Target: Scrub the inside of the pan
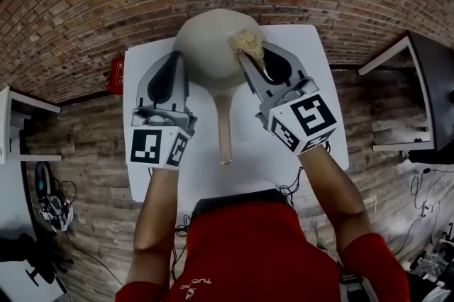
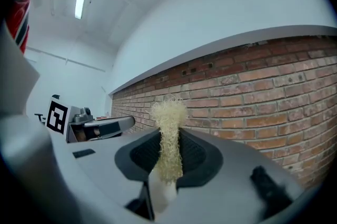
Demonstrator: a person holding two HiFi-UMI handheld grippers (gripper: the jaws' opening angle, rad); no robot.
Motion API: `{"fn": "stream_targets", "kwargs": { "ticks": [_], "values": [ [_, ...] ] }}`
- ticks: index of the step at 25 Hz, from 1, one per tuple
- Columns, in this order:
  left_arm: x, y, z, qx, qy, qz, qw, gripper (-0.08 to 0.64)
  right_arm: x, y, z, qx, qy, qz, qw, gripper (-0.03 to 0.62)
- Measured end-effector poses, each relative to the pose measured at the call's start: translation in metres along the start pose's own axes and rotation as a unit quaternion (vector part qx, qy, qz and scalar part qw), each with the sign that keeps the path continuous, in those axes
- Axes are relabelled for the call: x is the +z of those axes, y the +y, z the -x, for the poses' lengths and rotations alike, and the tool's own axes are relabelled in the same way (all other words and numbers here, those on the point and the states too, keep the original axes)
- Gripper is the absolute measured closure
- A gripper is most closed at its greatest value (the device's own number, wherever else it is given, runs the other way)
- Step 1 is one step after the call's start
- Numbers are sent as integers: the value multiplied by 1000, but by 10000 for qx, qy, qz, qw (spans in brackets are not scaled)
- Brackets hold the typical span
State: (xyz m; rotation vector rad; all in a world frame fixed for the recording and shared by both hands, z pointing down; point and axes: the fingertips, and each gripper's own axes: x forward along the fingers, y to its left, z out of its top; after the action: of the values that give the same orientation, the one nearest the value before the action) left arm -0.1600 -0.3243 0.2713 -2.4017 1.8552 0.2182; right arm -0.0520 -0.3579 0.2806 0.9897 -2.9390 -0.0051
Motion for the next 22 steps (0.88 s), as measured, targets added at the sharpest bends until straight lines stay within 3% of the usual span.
{"fn": "stream_targets", "kwargs": {
  "ticks": [6,12,16,22],
  "values": [
    [-29,8,-40,97,234,-120,9996,540,-14,-24,-47,229,370,135,9990,505],
    [-60,31,-68,70,324,-305,9990,540,-57,-34,-98,338,1234,-47,9918,505],
    [-82,48,-82,85,384,-414,9984,540,-90,-46,-125,241,1818,-359,9824,505],
    [-100,72,-96,38,377,-272,9989,540,-149,-53,-167,119,2699,-695,9603,505]
  ]
}}
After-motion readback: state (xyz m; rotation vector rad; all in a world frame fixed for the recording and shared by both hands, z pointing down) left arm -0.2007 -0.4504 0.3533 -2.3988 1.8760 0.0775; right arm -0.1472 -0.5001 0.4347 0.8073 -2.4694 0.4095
